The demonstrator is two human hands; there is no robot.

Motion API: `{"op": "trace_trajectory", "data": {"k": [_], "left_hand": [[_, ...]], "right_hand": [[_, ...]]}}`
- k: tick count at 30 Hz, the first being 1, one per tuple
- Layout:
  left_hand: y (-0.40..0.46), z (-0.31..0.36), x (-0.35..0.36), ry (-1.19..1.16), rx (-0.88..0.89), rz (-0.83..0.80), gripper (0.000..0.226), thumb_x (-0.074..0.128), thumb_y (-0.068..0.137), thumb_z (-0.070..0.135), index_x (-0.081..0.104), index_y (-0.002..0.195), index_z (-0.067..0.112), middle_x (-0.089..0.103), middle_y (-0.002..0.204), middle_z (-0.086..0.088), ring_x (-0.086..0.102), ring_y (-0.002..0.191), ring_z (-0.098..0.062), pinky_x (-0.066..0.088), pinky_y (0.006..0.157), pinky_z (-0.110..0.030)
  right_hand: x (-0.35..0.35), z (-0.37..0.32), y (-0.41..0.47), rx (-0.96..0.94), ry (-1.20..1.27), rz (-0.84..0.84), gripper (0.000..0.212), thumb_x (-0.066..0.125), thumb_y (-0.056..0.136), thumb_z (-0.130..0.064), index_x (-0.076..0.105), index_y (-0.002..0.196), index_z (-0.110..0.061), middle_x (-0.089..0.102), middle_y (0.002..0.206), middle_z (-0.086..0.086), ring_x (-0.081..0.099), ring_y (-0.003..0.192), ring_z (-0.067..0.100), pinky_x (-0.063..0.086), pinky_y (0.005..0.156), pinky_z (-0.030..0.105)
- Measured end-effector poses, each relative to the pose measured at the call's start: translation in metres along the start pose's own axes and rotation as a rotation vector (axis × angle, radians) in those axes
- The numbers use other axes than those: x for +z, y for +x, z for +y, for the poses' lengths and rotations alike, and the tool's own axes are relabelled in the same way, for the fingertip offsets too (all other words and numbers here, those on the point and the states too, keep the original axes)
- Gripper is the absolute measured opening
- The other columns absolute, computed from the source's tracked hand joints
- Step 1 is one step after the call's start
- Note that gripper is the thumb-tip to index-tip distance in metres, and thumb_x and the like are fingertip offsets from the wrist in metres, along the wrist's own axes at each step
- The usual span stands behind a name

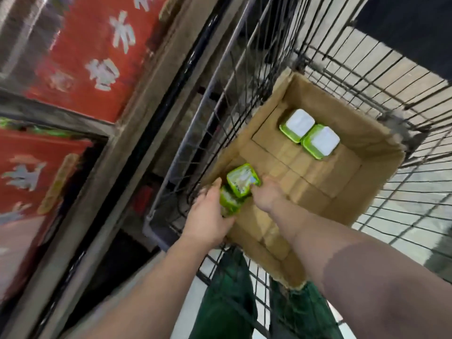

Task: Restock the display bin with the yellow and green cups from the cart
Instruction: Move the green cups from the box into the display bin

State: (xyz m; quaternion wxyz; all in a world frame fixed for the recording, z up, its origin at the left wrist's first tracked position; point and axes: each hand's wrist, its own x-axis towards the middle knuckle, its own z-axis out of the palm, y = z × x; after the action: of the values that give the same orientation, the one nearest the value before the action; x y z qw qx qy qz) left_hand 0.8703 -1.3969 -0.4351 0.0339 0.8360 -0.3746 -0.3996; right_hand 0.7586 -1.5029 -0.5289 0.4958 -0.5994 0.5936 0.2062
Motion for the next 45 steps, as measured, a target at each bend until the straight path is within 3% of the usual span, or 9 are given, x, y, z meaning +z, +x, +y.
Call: {"op": "trace_trajectory", "data": {"k": [10, 15, 21, 25, 30, 35, 39, 42, 45], "left_hand": [[0.011, 0.02, -0.019, -0.102, 0.054, -0.094, 0.112, 0.083, 0.066, 0.026, 0.012, 0.152, 0.023, 0.036, 0.148, -0.012, 0.024, 0.141, -0.022, 0.028, 0.112, -0.029], [0.019, 0.024, -0.029, -0.009, 0.164, -0.229, 0.118, 0.086, 0.061, 0.024, 0.009, 0.149, 0.042, 0.021, 0.153, -0.008, 0.025, 0.141, -0.021, 0.029, 0.114, -0.038], [0.018, 0.016, -0.022, -0.007, 0.132, -0.104, 0.09, 0.08, 0.064, 0.027, 0.034, 0.141, 0.022, 0.045, 0.131, -0.007, 0.043, 0.126, -0.021, 0.04, 0.099, -0.027], [0.015, 0.009, -0.02, -0.037, 0.01, 0.01, 0.069, 0.075, 0.062, 0.033, 0.045, 0.123, 0.023, 0.053, 0.119, -0.005, 0.047, 0.118, -0.019, 0.04, 0.094, -0.024], [0.016, 0.014, -0.019, 0.009, -0.026, 0.126, 0.06, 0.074, 0.062, 0.046, 0.05, 0.11, 0.02, 0.06, 0.108, -0.003, 0.054, 0.108, -0.022, 0.044, 0.086, -0.029], [0.015, 0.013, -0.015, -0.072, -0.01, 0.178, 0.051, 0.072, 0.062, 0.048, 0.053, 0.102, 0.023, 0.063, 0.099, 0.004, 0.058, 0.101, -0.021, 0.044, 0.079, -0.026], [0.015, 0.012, -0.017, -0.079, 0.008, 0.18, 0.055, 0.074, 0.061, 0.049, 0.056, 0.106, 0.022, 0.062, 0.099, 0.006, 0.058, 0.101, -0.021, 0.046, 0.082, -0.028], [0.015, 0.014, -0.018, -0.083, 0.007, 0.198, 0.052, 0.076, 0.062, 0.046, 0.056, 0.104, 0.023, 0.058, 0.093, 0.01, 0.059, 0.1, -0.019, 0.041, 0.079, -0.022], [0.014, 0.017, -0.018, -0.071, 0.009, 0.208, 0.05, 0.079, 0.064, 0.04, 0.056, 0.105, 0.023, 0.05, 0.089, 0.014, 0.057, 0.102, -0.017, 0.034, 0.077, -0.018]], "right_hand": [[-0.059, -0.01, -0.052, -0.286, 0.024, -0.092, 0.035, 0.049, 0.099, -0.018, 0.052, 0.133, -0.013, 0.055, 0.087, -0.001, 0.047, 0.086, 0.016, 0.035, 0.058, 0.013], [-0.073, -0.023, -0.067, -0.411, -0.055, -0.193, 0.04, 0.045, 0.1, -0.023, 0.047, 0.139, -0.017, 0.055, 0.135, 0.002, 0.051, 0.119, 0.015, 0.032, 0.087, 0.013], [-0.057, -0.024, -0.062, -0.382, 0.173, -0.137, 0.038, 0.05, 0.098, -0.025, 0.045, 0.136, -0.022, 0.054, 0.091, -0.005, 0.051, 0.078, 0.007, 0.037, 0.061, 0.003], [-0.033, -0.001, -0.044, -0.184, 0.464, -0.01, 0.039, 0.051, 0.096, -0.034, 0.046, 0.133, -0.021, 0.057, 0.097, 0.0, 0.052, 0.086, 0.015, 0.046, 0.087, 0.032], [0.004, 0.026, -0.035, -0.065, 0.114, -0.135, 0.055, 0.061, 0.088, -0.034, 0.043, 0.138, -0.019, 0.064, 0.119, 0.004, 0.059, 0.11, 0.026, 0.046, 0.097, 0.034], [0.05, 0.024, -0.031, 0.057, 0.167, -0.257, 0.067, 0.072, 0.08, -0.033, 0.041, 0.135, -0.01, 0.06, 0.125, 0.008, 0.058, 0.112, 0.027, 0.047, 0.097, 0.033], [0.049, 0.017, -0.036, 0.024, 0.354, -0.248, 0.062, 0.07, 0.085, -0.03, 0.044, 0.136, -0.008, 0.052, 0.134, 0.007, 0.053, 0.119, 0.025, 0.044, 0.1, 0.031], [0.049, 0.007, -0.039, 0.088, 0.837, -0.271, 0.032, 0.06, 0.091, -0.002, 0.052, 0.121, -0.006, 0.06, 0.105, 0.007, 0.058, 0.091, 0.02, 0.057, 0.074, 0.027], [0.053, 0.006, -0.039, 0.076, 1.005, -0.23, 0.051, 0.062, 0.078, 0.019, 0.047, 0.119, -0.008, 0.06, 0.095, 0.004, 0.059, 0.087, 0.023, 0.058, 0.074, 0.031]]}}
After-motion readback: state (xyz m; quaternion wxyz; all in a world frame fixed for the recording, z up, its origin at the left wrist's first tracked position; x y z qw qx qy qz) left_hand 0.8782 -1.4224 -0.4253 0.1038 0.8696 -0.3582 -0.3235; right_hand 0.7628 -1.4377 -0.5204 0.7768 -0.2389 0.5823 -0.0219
